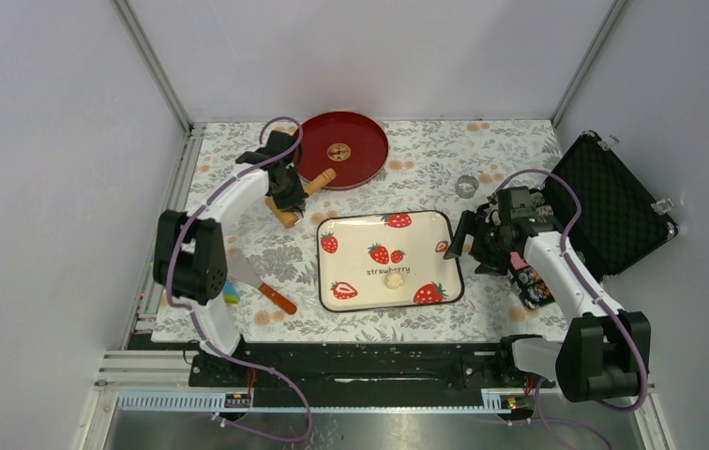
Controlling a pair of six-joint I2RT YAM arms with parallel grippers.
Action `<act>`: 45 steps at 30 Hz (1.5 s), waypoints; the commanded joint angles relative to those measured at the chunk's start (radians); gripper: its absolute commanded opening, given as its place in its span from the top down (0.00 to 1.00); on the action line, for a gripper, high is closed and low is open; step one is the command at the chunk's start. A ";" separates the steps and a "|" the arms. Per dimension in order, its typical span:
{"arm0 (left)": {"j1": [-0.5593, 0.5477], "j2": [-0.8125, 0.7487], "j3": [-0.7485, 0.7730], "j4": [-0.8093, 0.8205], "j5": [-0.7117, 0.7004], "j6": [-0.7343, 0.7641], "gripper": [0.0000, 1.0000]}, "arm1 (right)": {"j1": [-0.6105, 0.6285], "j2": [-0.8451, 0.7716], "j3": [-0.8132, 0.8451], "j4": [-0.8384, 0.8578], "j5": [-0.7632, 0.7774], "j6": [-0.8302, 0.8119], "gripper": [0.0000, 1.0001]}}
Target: Roll out the dumpling wrappers from the dough
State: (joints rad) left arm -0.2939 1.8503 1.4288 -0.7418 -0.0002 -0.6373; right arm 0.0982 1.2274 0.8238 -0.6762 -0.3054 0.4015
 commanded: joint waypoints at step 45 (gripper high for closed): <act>-0.420 -0.799 -0.663 0.127 0.365 -0.058 1.00 | 0.403 0.016 0.020 0.462 -0.476 0.369 0.07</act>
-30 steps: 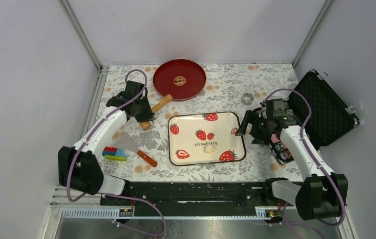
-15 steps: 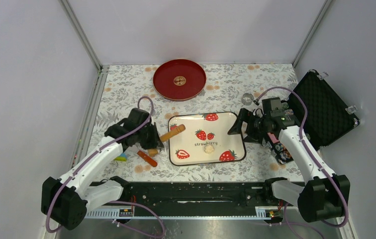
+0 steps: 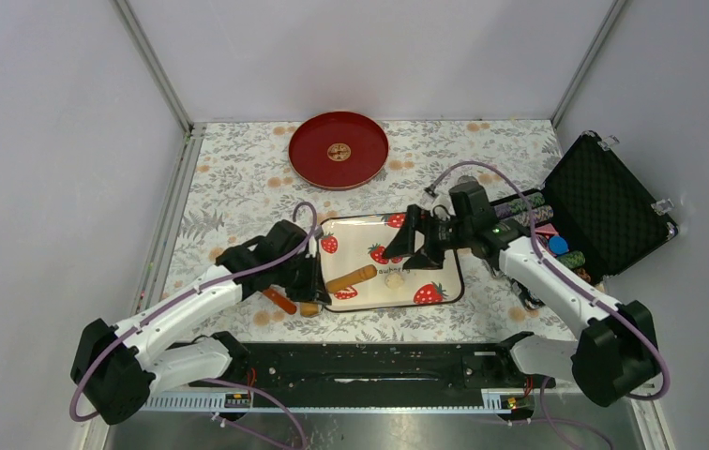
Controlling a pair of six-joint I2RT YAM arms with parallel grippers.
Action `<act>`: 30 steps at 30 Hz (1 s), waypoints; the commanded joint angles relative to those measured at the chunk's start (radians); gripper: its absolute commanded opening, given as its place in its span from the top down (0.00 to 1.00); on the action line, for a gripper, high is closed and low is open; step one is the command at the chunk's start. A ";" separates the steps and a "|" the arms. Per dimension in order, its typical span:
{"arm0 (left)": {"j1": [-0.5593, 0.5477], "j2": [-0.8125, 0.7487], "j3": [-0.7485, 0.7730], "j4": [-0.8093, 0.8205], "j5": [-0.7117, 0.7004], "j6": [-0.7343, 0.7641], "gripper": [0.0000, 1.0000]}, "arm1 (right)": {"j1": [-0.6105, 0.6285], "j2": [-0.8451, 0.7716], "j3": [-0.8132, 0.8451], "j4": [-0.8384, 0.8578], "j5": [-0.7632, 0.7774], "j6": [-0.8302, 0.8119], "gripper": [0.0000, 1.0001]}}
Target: Roll out the dumpling wrappers from the dough
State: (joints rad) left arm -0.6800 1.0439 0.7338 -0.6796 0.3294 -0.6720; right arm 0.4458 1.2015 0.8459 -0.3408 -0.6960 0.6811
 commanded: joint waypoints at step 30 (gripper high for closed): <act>-0.141 0.046 0.023 0.097 0.014 -0.076 1.00 | 0.295 0.280 -0.031 0.421 -0.114 0.283 0.31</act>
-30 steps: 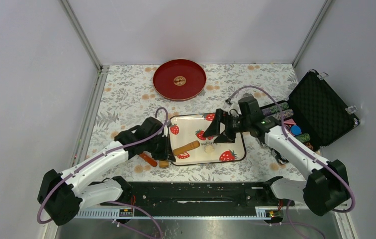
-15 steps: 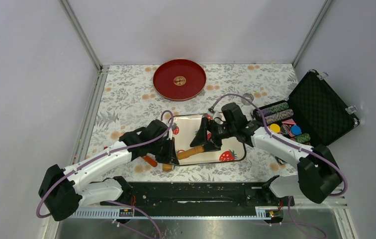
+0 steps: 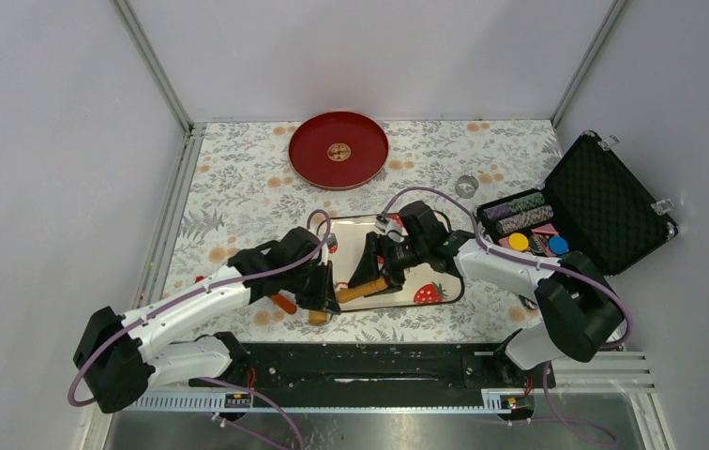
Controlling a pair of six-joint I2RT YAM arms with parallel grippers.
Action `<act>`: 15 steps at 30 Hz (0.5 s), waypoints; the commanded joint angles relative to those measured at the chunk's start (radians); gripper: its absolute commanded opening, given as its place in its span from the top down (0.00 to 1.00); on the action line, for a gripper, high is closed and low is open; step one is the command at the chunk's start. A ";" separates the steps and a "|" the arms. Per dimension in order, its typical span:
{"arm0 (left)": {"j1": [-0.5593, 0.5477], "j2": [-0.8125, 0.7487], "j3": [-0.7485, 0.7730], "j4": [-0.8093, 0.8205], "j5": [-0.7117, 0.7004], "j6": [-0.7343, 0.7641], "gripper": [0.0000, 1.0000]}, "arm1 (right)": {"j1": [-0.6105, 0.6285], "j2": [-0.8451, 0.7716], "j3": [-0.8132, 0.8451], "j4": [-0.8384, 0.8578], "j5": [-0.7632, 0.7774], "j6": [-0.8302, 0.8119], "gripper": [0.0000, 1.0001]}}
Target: Roll out the dumpling wrappers from the dough
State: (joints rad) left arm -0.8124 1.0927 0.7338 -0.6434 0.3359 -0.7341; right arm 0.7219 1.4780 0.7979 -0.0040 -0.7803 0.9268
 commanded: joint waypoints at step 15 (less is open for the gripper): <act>-0.016 -0.013 -0.021 0.120 -0.015 -0.086 1.00 | 0.039 0.004 0.021 0.081 -0.008 0.041 0.35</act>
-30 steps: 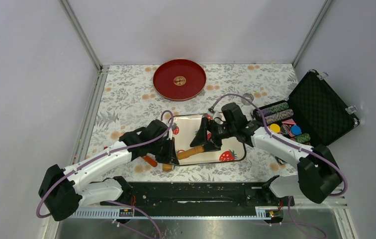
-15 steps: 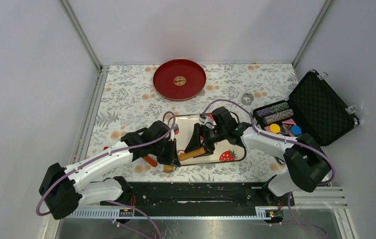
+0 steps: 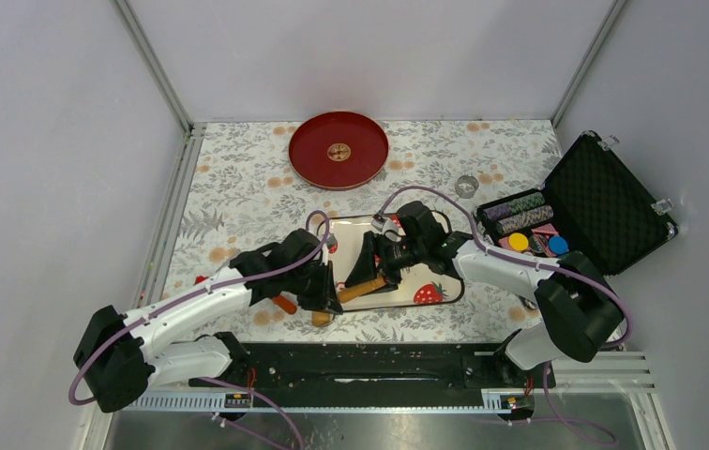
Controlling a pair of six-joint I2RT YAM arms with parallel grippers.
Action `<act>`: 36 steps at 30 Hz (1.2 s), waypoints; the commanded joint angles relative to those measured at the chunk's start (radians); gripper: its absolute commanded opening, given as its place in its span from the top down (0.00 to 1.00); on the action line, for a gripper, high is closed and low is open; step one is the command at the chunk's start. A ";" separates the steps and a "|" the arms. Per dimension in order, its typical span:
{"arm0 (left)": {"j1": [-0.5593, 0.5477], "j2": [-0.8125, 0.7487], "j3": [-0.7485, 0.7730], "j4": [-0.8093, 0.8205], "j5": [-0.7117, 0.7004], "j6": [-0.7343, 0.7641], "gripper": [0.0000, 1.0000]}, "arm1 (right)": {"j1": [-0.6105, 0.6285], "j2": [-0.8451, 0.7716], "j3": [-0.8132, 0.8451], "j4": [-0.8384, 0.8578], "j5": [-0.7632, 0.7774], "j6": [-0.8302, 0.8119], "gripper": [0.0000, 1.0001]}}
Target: Roll out the dumpling wrappers from the dough
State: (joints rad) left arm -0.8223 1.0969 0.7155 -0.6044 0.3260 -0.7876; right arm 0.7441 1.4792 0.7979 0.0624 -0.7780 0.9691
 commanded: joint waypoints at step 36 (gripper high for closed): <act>-0.081 0.046 0.086 -0.010 -0.090 0.031 1.00 | 0.024 0.052 0.091 -0.171 -0.005 -0.093 0.48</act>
State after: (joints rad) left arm -0.8890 1.1381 0.7372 -0.6460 0.2543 -0.7635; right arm 0.7555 1.5146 0.8444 -0.0841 -0.7719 0.8936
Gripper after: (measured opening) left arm 0.039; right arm 0.514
